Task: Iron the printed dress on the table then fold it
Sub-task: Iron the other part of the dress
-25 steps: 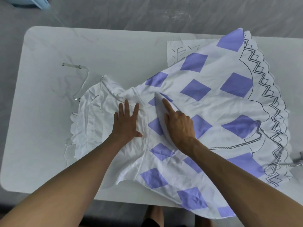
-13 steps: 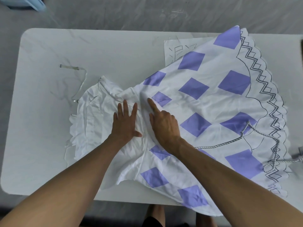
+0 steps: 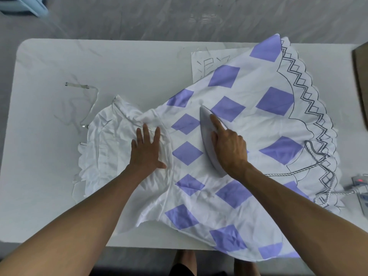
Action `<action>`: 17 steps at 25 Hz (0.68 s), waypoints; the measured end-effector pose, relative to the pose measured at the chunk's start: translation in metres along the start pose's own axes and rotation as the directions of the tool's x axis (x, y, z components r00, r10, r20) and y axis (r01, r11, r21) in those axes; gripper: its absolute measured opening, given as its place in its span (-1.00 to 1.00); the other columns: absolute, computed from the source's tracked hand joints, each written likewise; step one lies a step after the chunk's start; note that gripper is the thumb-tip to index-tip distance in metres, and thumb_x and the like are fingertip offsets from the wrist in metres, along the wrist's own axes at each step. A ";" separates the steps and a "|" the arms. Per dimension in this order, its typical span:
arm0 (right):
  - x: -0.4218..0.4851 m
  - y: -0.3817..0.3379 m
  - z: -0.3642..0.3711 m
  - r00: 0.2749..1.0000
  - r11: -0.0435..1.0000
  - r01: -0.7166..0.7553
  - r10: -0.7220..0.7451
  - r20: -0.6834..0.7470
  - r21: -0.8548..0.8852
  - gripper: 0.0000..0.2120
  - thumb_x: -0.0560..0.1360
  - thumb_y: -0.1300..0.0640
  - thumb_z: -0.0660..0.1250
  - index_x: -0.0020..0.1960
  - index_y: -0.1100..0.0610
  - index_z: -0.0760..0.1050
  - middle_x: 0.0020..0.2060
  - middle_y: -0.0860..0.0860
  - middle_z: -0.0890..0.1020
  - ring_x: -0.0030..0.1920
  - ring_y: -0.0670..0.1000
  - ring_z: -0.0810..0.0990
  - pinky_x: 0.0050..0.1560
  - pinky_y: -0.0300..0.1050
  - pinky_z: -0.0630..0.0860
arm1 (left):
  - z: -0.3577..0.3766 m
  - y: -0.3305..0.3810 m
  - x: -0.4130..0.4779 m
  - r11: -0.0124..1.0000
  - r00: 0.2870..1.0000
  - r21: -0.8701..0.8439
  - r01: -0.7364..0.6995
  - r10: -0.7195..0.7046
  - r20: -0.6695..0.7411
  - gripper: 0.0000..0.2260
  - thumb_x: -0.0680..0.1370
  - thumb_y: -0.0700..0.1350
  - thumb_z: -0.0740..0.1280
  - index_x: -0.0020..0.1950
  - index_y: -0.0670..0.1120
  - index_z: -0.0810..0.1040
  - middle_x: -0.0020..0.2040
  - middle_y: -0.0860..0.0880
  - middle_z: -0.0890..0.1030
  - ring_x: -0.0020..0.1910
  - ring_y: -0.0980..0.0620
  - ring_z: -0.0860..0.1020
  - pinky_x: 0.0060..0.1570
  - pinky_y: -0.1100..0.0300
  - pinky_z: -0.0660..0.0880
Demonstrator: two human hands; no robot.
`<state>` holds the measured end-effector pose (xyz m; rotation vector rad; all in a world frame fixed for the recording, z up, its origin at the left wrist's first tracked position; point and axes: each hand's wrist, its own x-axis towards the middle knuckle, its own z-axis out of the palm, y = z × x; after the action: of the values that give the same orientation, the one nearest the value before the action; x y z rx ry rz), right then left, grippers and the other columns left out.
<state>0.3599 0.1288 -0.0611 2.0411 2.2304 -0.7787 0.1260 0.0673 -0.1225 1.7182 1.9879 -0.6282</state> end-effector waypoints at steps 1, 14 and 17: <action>0.002 0.007 -0.003 1.000 1.000 -0.022 0.022 -0.007 0.003 -0.54 0.66 0.04 -0.01 0.55 -0.12 0.06 -0.11 0.17 0.62 -0.21 0.22 0.57 -0.19 -0.02 0.43 | -0.001 0.001 0.000 1.000 1.000 0.006 0.003 -0.003 0.000 0.22 0.28 0.34 0.48 0.55 -0.03 -0.34 0.54 -0.28 -0.30 0.54 -0.31 -0.17 0.46 -0.17 0.09; 0.003 0.026 -0.017 0.997 0.995 0.068 -0.069 0.016 0.073 -0.52 0.65 0.03 0.01 0.55 -0.14 0.04 -0.04 0.18 0.61 -0.13 0.23 0.58 -0.12 0.01 0.45 | -0.036 0.069 0.004 0.978 0.984 -0.168 -0.127 0.102 -0.148 -0.09 0.45 0.08 0.43 0.58 -0.14 -0.07 0.56 -0.30 -0.09 0.55 -0.26 -0.01 0.49 -0.06 0.07; -0.001 0.014 -0.008 0.989 0.988 0.142 -0.144 0.045 0.054 -0.53 0.66 0.04 0.01 0.55 -0.13 0.04 0.09 0.15 0.59 -0.03 0.17 0.59 -0.09 -0.05 0.41 | -0.026 0.098 0.012 0.986 0.988 -0.062 -0.153 0.152 -0.016 0.11 0.38 0.19 0.48 0.57 -0.16 -0.25 0.56 -0.28 -0.22 0.55 -0.26 -0.16 0.50 -0.05 -0.04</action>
<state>0.3753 0.1307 -0.0586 1.8762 2.3744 -0.8942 0.2209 0.1041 -0.1144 1.8177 1.8416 -0.4997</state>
